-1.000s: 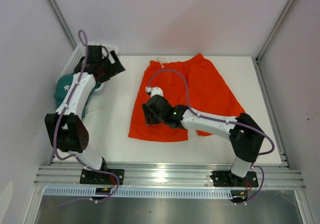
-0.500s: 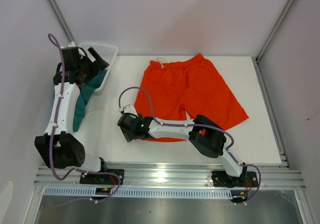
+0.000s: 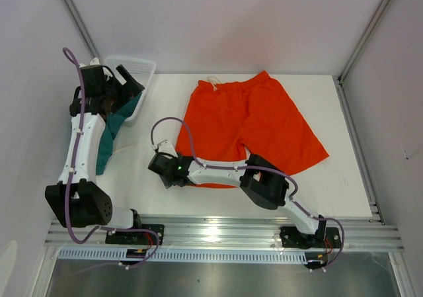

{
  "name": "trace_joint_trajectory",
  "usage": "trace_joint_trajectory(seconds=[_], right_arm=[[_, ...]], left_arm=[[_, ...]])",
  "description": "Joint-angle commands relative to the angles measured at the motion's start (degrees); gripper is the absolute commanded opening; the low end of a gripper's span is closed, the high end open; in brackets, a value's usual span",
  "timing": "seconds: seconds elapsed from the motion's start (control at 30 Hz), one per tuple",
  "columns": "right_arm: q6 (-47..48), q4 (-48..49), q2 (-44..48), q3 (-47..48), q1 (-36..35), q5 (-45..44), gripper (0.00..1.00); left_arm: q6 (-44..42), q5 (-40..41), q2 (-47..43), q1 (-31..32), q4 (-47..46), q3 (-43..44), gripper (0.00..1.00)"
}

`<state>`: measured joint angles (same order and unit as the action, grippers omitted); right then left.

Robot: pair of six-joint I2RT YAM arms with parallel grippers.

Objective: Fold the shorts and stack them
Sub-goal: Fold the shorts

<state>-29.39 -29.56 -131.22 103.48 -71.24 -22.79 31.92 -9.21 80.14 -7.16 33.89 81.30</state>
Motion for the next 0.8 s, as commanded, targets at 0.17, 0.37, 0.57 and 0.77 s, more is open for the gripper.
trace_joint_trajectory(seconds=[0.17,0.37,0.57,0.77], right_arm=[[0.0,-2.7,-0.7,1.5,-1.0,-3.6,0.18],[2.6,3.9,11.4,-15.5,-4.4,-6.2,0.06],[1.2,6.7,27.2,-34.3,-9.0,-3.8,0.01],[-0.7,12.4,42.8,-48.4,-13.6,0.1,0.0]], left_arm=[[-0.2,-1.1,-1.7,-0.3,-2.8,-2.5,0.99],[0.8,-0.6,-1.7,1.5,-4.8,-6.0,0.99],[1.9,-0.6,0.4,7.0,-7.3,-8.6,0.99],[3.8,0.0,4.7,14.9,-11.4,-10.9,0.99]])
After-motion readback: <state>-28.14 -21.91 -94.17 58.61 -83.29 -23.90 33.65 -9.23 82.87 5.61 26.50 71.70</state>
